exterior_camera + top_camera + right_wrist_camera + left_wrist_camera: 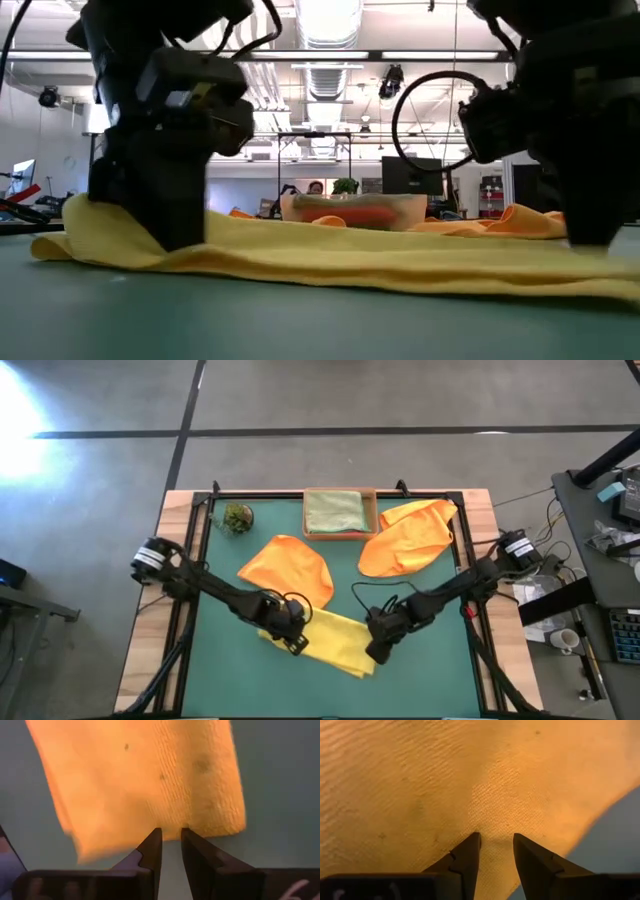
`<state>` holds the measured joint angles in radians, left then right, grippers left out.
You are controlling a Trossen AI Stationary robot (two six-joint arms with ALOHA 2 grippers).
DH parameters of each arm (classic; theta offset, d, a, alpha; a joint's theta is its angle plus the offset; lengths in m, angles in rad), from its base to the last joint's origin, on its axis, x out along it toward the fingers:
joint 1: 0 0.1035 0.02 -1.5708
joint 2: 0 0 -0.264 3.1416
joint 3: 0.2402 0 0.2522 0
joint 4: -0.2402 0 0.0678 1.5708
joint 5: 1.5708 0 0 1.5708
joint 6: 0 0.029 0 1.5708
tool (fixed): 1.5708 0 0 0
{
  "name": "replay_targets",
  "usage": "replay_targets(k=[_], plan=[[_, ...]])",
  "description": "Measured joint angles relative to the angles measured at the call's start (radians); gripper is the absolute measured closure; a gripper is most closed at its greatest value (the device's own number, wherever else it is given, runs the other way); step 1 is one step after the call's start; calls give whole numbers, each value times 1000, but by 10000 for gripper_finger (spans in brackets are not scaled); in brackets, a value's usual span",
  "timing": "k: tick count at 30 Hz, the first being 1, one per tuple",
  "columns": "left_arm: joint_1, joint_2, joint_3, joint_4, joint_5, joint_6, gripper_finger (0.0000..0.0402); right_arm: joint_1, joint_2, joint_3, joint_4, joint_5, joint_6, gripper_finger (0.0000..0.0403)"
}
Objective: Fold microfiber towels
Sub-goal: Fold the yellow microfiber towel
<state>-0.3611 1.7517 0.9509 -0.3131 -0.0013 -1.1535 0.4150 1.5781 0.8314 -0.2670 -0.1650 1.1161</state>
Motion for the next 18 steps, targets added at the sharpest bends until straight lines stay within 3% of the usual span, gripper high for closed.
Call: replay_targets(k=[4,8,14,18], plan=[[1,-31,9,-142,19,37,293,11,-2,0,3,-19,-7,337],[1,-78,19,-180,31,34,293,10,-37,11,4,-17,-42,337],[0,-165,50,-127,-14,33,293,-7,-88,41,-14,63,-143,337],[-1,-179,72,54,-88,34,293,-44,-97,48,-23,92,-218,337]])
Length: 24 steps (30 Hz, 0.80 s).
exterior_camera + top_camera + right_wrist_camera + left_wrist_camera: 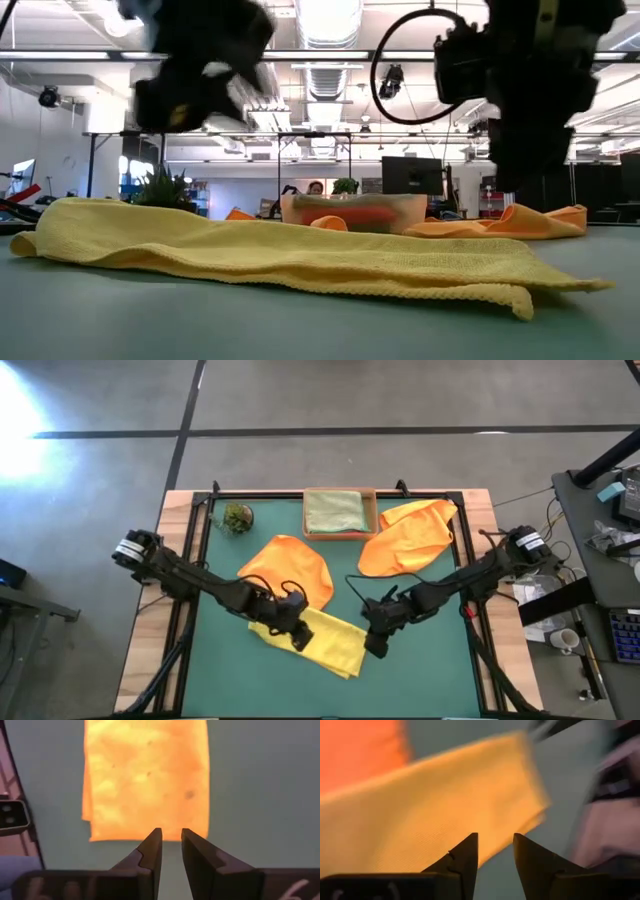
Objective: Fold microfiber towels
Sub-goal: Fold the yellow microfiber towel
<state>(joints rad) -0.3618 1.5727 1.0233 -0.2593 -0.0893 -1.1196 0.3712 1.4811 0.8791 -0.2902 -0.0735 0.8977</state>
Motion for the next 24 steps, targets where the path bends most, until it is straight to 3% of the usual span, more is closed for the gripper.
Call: replay_targets(k=[4,11,15,24], plan=[[-1,39,14,147,-23,9,293,-36,2,-1,1,2,-88,337],[-55,91,24,153,-24,-66,293,-71,6,-2,1,-9,-244,320],[-117,91,24,155,-31,-165,293,-95,28,-2,7,-91,-292,290],[-244,91,23,154,-197,-372,293,-124,148,-3,32,-160,-359,240]])
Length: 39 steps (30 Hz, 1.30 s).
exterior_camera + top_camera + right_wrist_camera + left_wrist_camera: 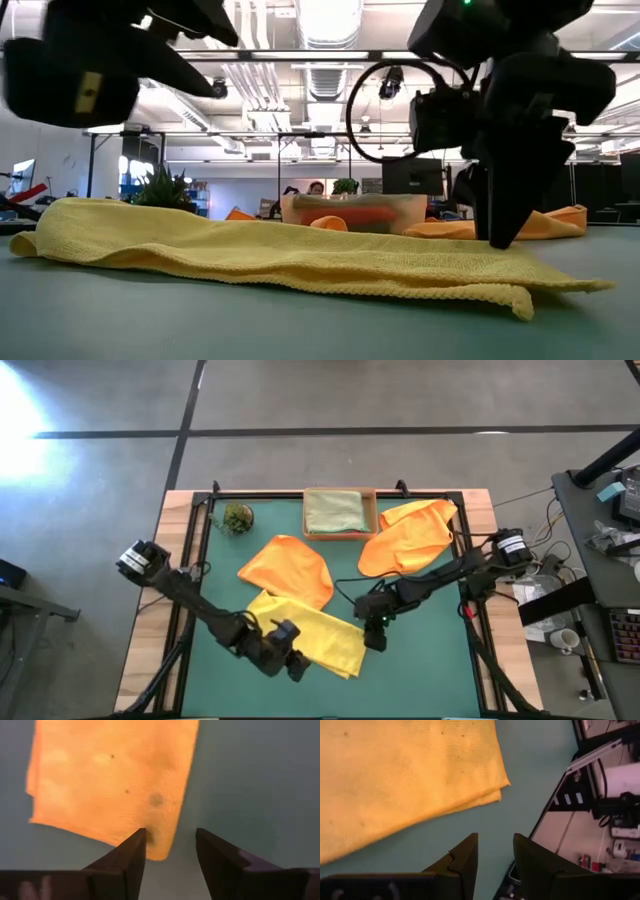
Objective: Fold microfiber towels
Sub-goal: Fold the yellow microfiber towel
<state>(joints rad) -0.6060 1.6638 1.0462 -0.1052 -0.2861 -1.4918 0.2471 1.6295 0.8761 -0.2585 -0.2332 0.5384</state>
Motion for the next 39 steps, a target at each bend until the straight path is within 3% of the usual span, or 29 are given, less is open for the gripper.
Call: replay_targets(k=[8,19,24,34,39], plan=[[-31,13,3,4,-17,-50,293,-1,37,2,20,-39,-16,253],[-30,34,2,6,-11,-50,293,0,41,0,49,-49,-12,340],[-27,34,2,18,-13,-50,293,6,45,1,68,-152,-19,389],[-34,34,1,19,-19,-47,293,28,38,123,61,-266,-23,394],[-58,34,1,18,0,-47,293,57,35,208,54,-269,-27,394]])
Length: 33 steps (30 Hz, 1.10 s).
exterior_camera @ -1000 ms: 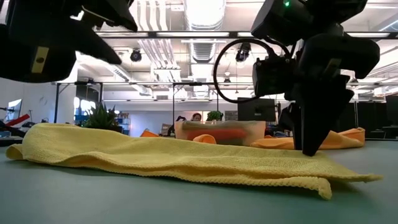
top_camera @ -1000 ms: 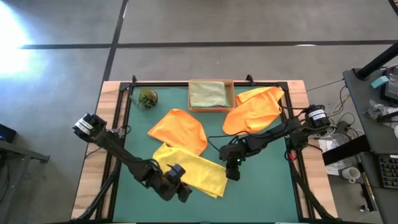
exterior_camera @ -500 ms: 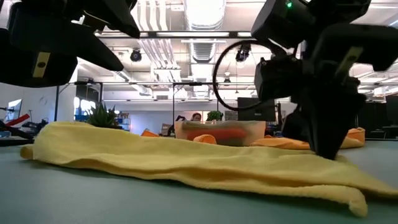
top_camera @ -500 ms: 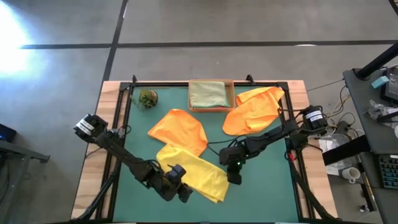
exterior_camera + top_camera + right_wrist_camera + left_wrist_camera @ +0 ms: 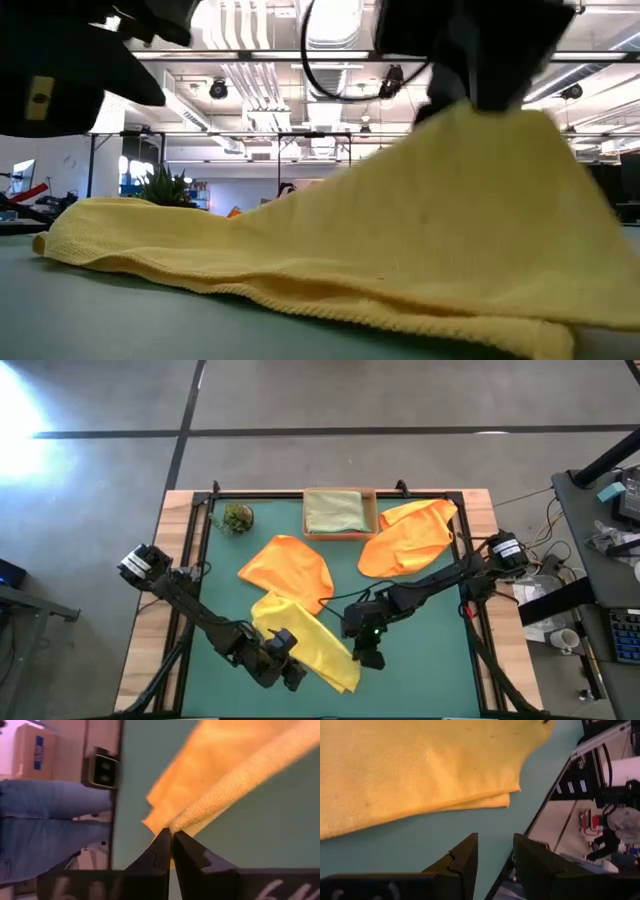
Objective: Fold microfiber towels
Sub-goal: Fold the yellow microfiber towel
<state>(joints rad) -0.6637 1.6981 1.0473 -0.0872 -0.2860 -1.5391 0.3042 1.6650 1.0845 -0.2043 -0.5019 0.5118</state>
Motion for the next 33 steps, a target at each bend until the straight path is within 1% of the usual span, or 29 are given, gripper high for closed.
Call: replay_targets(k=[5,11,15,18,21,25,29,33], plan=[[-26,0,0,-4,0,0,293,3,0,68,-1,8,-25,394],[-42,0,0,-9,2,-1,293,-19,-1,120,-1,58,-37,394],[-50,-6,0,-21,5,-1,293,-47,-1,150,1,103,-43,394],[-57,-31,11,-66,7,0,293,-75,-2,173,5,114,-52,394],[-62,-66,41,-161,7,0,293,-103,0,201,12,131,-68,394],[-72,-124,114,-378,7,0,293,-138,28,238,66,136,-89,394],[-83,-174,205,-631,7,0,293,-163,101,294,90,137,-104,394],[-94,-216,298,-840,7,0,293,-192,200,385,90,162,-113,394]])
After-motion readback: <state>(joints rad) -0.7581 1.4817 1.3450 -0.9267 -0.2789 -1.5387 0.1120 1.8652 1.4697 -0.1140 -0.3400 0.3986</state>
